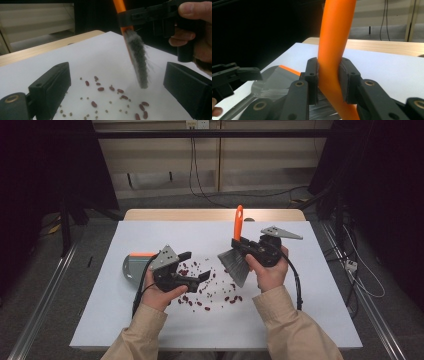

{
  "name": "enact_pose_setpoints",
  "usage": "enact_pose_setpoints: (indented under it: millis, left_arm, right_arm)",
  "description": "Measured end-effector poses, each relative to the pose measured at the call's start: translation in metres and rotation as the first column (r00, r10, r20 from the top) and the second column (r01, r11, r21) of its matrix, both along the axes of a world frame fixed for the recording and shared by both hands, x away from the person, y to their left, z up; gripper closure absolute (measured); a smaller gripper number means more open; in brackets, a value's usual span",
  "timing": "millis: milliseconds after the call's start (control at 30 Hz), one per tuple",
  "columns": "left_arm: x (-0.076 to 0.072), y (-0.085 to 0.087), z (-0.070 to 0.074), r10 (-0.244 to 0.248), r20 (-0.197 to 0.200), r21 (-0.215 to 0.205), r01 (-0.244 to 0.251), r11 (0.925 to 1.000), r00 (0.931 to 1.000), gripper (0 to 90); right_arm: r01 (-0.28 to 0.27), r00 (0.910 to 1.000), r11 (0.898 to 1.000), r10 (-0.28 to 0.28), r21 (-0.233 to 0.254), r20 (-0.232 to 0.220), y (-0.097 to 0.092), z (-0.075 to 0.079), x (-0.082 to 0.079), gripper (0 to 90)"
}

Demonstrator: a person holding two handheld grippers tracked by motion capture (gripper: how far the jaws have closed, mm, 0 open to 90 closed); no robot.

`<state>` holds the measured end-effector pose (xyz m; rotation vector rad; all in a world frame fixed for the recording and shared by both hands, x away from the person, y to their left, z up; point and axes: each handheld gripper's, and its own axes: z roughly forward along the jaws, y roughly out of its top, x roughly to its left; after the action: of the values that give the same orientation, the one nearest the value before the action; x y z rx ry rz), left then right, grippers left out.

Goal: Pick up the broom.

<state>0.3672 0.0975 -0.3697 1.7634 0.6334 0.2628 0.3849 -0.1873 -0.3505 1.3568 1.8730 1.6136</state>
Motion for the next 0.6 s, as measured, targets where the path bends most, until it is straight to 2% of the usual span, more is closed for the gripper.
enact_pose_setpoints:
  millis: [133,333,467,533,567,600]
  left_arm:
    - [0.002,-0.005,0.000,-0.010,-0.029,-0.004,0.010,0.9999,0.9995,12.8]
    - [0.009,-0.011,-0.006,-0.002,-0.083,0.012,0.003,0.9999,0.9966,18.9]
    - [0.012,-0.016,-0.009,-0.004,-0.096,0.010,0.005,0.9999,0.9954,21.9]
    - [0.014,-0.017,-0.010,0.019,-0.102,0.018,-0.017,0.9997,0.9946,29.9]
    - [0.015,-0.017,-0.011,0.028,-0.098,0.014,-0.026,0.9996,0.9949,29.9]
    - [0.015,-0.017,-0.011,0.026,-0.093,0.006,-0.026,0.9996,0.9953,36.4]
  right_arm:
    - [-0.009,0.9999,1.000,0.009,0.003,0.010,0.013,0.001,0.003,71.8]
    - [-0.024,0.9995,1.000,0.024,0.009,0.020,0.031,0.000,0.005,71.7]
    - [-0.041,0.9989,0.999,0.041,0.015,0.022,0.042,-0.001,0.006,71.7]
    - [-0.062,0.9977,0.998,0.062,0.014,0.028,0.050,-0.002,0.006,71.7]
    - [-0.062,0.9977,0.998,0.062,0.014,0.028,0.050,-0.002,0.006,71.7]
    - [-0.064,0.9976,0.998,0.064,0.015,0.026,0.053,-0.002,0.006,71.7]
